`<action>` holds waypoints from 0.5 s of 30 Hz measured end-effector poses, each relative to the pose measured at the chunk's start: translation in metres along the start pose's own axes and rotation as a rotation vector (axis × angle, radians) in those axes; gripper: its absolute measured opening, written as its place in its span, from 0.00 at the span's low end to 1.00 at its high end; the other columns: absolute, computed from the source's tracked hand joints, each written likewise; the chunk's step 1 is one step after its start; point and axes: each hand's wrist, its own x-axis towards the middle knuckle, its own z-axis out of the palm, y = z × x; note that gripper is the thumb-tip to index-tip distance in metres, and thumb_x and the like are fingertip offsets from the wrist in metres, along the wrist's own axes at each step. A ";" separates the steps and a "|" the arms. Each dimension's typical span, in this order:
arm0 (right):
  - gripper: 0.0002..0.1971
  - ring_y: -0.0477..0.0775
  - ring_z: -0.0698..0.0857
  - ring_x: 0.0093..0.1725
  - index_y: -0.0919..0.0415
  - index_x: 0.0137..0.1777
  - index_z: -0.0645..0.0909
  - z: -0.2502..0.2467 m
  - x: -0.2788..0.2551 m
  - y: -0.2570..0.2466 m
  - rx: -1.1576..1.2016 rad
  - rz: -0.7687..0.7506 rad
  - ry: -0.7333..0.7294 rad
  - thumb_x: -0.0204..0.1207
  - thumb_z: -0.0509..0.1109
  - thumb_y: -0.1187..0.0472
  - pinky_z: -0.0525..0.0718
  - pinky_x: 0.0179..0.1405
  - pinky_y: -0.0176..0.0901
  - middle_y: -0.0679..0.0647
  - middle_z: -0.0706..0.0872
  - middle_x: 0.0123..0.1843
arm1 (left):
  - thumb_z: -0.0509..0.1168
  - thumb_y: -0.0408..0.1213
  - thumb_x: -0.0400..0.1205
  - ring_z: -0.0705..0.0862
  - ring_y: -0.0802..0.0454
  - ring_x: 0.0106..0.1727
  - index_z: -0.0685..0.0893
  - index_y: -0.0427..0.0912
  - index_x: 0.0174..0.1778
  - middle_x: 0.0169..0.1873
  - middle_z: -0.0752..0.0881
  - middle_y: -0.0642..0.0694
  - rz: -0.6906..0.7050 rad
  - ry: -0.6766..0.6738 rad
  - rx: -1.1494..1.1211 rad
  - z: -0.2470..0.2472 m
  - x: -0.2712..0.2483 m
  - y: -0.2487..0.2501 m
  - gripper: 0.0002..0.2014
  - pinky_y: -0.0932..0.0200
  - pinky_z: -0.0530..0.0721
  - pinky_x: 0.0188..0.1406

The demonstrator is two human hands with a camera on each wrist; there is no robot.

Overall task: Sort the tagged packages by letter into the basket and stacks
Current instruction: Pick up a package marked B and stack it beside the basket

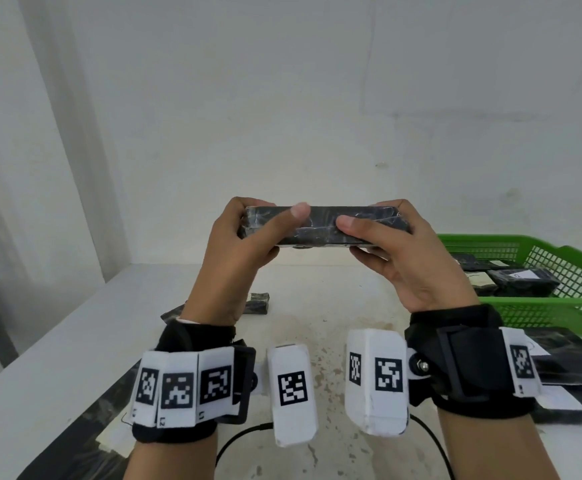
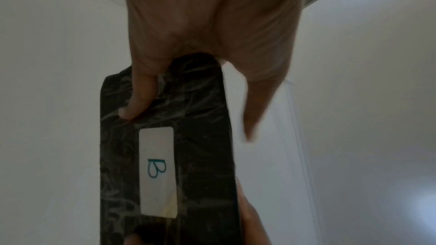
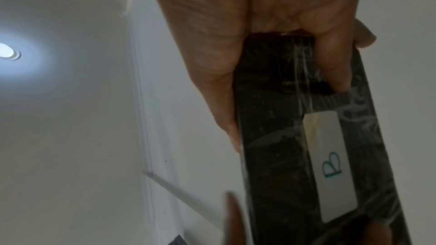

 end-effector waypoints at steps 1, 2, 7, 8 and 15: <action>0.26 0.47 0.89 0.43 0.56 0.52 0.76 0.000 0.000 0.001 0.001 0.003 -0.004 0.56 0.84 0.61 0.85 0.65 0.49 0.49 0.88 0.42 | 0.79 0.54 0.60 0.89 0.52 0.47 0.82 0.45 0.49 0.39 0.88 0.52 0.005 0.006 0.016 0.000 0.000 -0.001 0.27 0.41 0.85 0.62; 0.25 0.47 0.89 0.43 0.56 0.52 0.76 0.000 0.001 0.002 -0.007 0.005 -0.011 0.57 0.84 0.62 0.85 0.65 0.49 0.49 0.88 0.42 | 0.80 0.51 0.62 0.89 0.50 0.47 0.81 0.45 0.49 0.39 0.88 0.51 0.012 0.016 0.029 0.000 0.001 -0.002 0.25 0.41 0.85 0.62; 0.39 0.49 0.89 0.51 0.54 0.54 0.76 -0.001 0.000 -0.001 -0.040 0.000 -0.065 0.40 0.84 0.46 0.86 0.63 0.46 0.54 0.89 0.52 | 0.83 0.43 0.66 0.90 0.52 0.46 0.81 0.45 0.49 0.37 0.88 0.53 0.052 0.042 0.049 -0.001 0.003 -0.008 0.21 0.41 0.86 0.64; 0.40 0.49 0.89 0.51 0.54 0.54 0.76 0.000 0.000 -0.002 -0.034 -0.015 -0.058 0.39 0.84 0.46 0.87 0.62 0.46 0.54 0.89 0.52 | 0.82 0.47 0.64 0.89 0.51 0.46 0.82 0.46 0.49 0.38 0.88 0.53 0.063 0.041 0.052 -0.002 0.003 -0.007 0.22 0.41 0.86 0.63; 0.35 0.55 0.91 0.52 0.53 0.54 0.77 -0.005 -0.002 -0.002 -0.045 -0.059 -0.047 0.45 0.85 0.50 0.90 0.54 0.47 0.62 0.88 0.59 | 0.76 0.56 0.61 0.87 0.53 0.45 0.82 0.47 0.48 0.37 0.87 0.55 0.101 -0.017 -0.007 -0.001 0.002 -0.001 0.24 0.48 0.85 0.58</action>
